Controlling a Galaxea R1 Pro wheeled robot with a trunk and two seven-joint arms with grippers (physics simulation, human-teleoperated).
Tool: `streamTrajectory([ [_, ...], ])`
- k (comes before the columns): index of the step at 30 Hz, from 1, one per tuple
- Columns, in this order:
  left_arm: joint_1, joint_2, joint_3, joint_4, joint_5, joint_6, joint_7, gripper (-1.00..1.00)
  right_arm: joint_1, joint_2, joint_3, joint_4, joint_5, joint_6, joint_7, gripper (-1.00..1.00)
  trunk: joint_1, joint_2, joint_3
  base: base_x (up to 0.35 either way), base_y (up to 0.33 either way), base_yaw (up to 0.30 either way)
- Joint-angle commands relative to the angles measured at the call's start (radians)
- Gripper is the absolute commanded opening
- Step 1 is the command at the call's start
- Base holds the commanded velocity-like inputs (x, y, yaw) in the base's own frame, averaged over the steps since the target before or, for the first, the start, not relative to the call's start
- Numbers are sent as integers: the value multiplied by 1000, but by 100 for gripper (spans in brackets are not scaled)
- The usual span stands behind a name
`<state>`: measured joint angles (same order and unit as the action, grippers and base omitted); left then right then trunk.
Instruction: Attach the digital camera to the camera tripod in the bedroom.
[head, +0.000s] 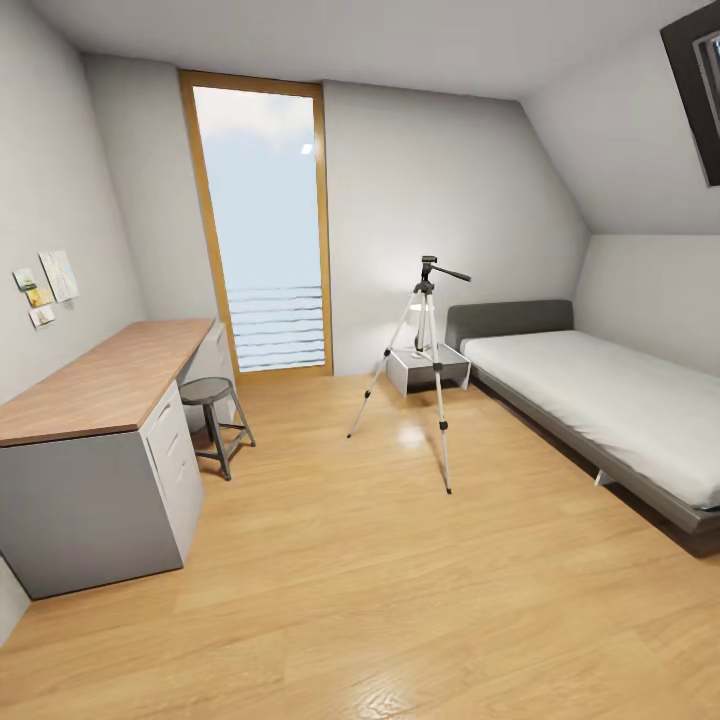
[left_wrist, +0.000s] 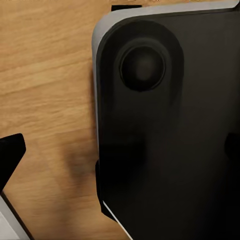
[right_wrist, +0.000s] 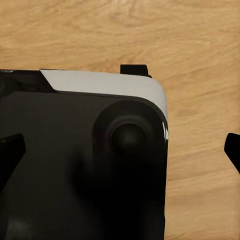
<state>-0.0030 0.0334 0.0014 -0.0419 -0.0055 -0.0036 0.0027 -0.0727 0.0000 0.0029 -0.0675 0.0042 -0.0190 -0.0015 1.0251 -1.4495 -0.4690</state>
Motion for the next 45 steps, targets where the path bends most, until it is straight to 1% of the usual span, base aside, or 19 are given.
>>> streamTrajectory([
  [1,-1,0,0,-1,-1,-1,0,100,-1,0,0,0,0,-2,0,100,0,0,-1,0,0,0],
  [16,-2,2,0,-20,0,-1,-4,100,-2,-1,0,-1,0,-3,-1,100,0,0,-1,0,0,0],
  [20,-14,9,1,-25,5,0,-9,100,-15,-2,-2,-30,0,1,-1,100,0,0,-1,0,0,0],
  [24,-47,16,4,-29,10,3,-15,100,-29,-2,-2,-83,1,9,0,100,0,0,-1,0,0,0],
  [27,-85,21,5,-30,13,11,-18,100,-45,-2,-2,-121,1,13,1,100,0,0,-1,0,0,0],
  [28,-85,21,5,-30,13,11,-18,100,-45,-2,-2,-121,1,13,1,100,0,0,-1,0,0,0],
  [30,-117,23,6,-31,15,24,-19,100,-54,-1,-1,-139,2,18,1,100,0,0,-1,0,0,0],
  [32,-152,23,7,-31,20,53,-20,100,-63,1,-1,-156,2,28,1,100,0,0,-1,0,0,0],
  [33,-190,24,7,-31,32,95,-21,100,-77,4,0,-179,3,53,1,100,0,0,-1,0,0,0],
  [34,-210,25,7,-32,41,119,-22,100,-86,5,0,-193,3,75,0,100,0,0,-1,0,0,0],
  [35,-210,25,7,-32,41,119,-22,100,-86,5,0,-193,3,75,0,100,0,0,-1,0,0,0],
  [37,-250,25,7,-32,62,167,-23,100,-106,6,0,-227,3,139,0,100,0,0,-1,0,0,0],
  [38,-250,25,7,-32,62,167,-23,100,-106,6,0,-227,3,139,0,100,0,0,-1,0,0,0],
  [41,-308,26,7,-33,93,238,-23,100,-138,5,0,-289,2,278,0,100,0,0,-1,0,0,0],
  [42,-308,26,7,-33,93,238,-23,100,-138,5,0,-289,2,278,0,100,0,0,-1,0,0,0],
  [45,-361,27,8,-33,122,296,-23,100,-158,3,0,-371,2,429,0,100,0,0,-1,0,0,0],
])
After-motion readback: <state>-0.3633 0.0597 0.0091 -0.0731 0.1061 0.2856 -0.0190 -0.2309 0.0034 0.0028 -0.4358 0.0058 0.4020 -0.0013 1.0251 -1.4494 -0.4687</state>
